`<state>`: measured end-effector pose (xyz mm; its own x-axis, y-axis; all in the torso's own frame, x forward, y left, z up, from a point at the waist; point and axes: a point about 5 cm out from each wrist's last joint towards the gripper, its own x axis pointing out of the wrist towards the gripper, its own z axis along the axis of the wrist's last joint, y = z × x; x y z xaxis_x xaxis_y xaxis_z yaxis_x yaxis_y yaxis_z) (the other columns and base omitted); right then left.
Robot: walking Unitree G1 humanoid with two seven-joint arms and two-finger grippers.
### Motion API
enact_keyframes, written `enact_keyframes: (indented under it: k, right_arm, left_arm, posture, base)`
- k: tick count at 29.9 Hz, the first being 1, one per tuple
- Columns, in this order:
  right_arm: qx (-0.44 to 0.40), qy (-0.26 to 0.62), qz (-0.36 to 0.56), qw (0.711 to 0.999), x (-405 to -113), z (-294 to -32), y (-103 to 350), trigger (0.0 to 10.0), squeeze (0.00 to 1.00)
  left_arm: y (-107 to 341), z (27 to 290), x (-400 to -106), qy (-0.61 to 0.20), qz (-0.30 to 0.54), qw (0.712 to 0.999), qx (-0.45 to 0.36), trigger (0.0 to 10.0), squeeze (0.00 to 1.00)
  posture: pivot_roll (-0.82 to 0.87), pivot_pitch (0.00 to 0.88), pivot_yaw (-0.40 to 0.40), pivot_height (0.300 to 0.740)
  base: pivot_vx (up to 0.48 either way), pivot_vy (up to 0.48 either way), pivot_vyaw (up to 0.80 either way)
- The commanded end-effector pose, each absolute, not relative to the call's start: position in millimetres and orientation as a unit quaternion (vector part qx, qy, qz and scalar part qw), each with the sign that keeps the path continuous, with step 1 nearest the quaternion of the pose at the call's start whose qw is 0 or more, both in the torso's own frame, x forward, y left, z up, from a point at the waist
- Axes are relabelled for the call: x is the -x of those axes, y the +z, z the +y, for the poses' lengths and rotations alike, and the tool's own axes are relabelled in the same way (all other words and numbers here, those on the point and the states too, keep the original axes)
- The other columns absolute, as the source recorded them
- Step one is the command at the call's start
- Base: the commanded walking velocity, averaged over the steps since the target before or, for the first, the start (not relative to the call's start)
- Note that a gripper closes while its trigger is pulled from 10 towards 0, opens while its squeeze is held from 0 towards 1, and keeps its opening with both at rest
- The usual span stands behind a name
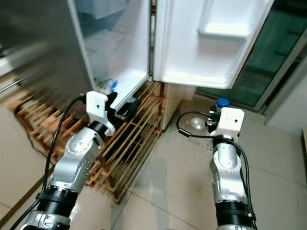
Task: Restocking fridge
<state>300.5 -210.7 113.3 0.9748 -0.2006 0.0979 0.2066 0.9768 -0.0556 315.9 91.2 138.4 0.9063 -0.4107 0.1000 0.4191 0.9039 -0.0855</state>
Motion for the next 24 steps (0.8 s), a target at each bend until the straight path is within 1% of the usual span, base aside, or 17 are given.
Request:
enact_keyframes:
  k: [1, 3, 6, 8, 10, 13, 15, 19, 24]
  right_arm:
    - [0.042, -0.113, -0.065, 0.991, -300.5, -218.6, 122.6, 0.0, 0.0]
    - [0.042, -0.108, -0.066, 0.991, -299.0, -219.0, 122.1, 0.0, 0.0]
    - [0.041, -0.103, -0.063, 0.992, -296.4, -219.1, 119.9, 0.0, 0.0]
    - [0.043, -0.087, -0.061, 0.993, -289.9, -216.8, 115.4, 0.0, 0.0]
    - [0.047, -0.075, -0.062, 0.994, -288.0, -214.6, 113.7, 0.0, 0.0]
    - [0.046, -0.069, -0.068, 0.994, -291.2, -212.8, 115.5, 0.0, 0.0]
    - [0.041, -0.061, -0.078, 0.994, -297.2, -210.8, 120.8, 0.0, 0.0]
    - [0.034, -0.057, -0.083, 0.994, -304.4, -211.1, 127.0, 0.0, 0.0]
    - [0.036, -0.057, -0.08, 0.995, -303.8, -210.8, 125.4, 0.0, 0.0]
  left_arm:
    - [135.0, 96.7, -319.6, -0.177, -0.018, 0.981, 0.078, 10.0, 0.0]
    - [123.4, 115.5, -316.4, -0.126, 0.0, 0.989, 0.082, 10.0, 0.0]
    - [118.0, 123.7, -311.2, -0.104, 0.001, 0.992, 0.073, 10.0, 0.0]
    - [114.2, 131.3, -301.3, -0.086, -0.015, 0.995, 0.044, 10.0, 0.0]
    - [115.9, 130.7, -297.0, -0.085, -0.037, 0.995, 0.042, 10.0, 0.0]
    - [113.9, 128.0, -297.0, -0.076, -0.043, 0.996, 0.033, 10.0, 0.0]
    - [113.8, 122.1, -298.8, -0.084, -0.045, 0.995, 0.015, 10.0, 0.0]
    - [119.7, 114.3, -301.6, -0.11, -0.055, 0.992, 0.004, 10.0, 0.0]
    - [126.2, 110.5, -303.9, -0.134, -0.061, 0.989, 0.005, 10.0, 0.0]
  posture:
    - [-0.11, 0.0, 0.003, 0.74]
    - [-0.1, 0.006, -0.003, 0.74]
    - [-0.1, 0.009, -0.007, 0.74]
    - [-0.1, 0.013, -0.013, 0.74]
    - [-0.09, 0.015, -0.019, 0.74]
    - [-0.09, 0.016, -0.022, 0.74]
    - [-0.09, 0.015, -0.023, 0.74]
    - [-0.09, 0.013, -0.02, 0.74]
    - [-0.09, 0.015, -0.014, 0.74]
  base:
    - [0.0, 0.0, 0.0]
    - [0.0, 0.0, 0.0]
    - [0.0, 0.0, 0.0]
    - [0.0, 0.0, 0.0]
    - [0.0, 0.0, 0.0]
    - [0.0, 0.0, 0.0]
    - [0.0, 0.0, 0.0]
    - [0.0, 0.0, 0.0]
    - [0.0, -0.313, 0.0]
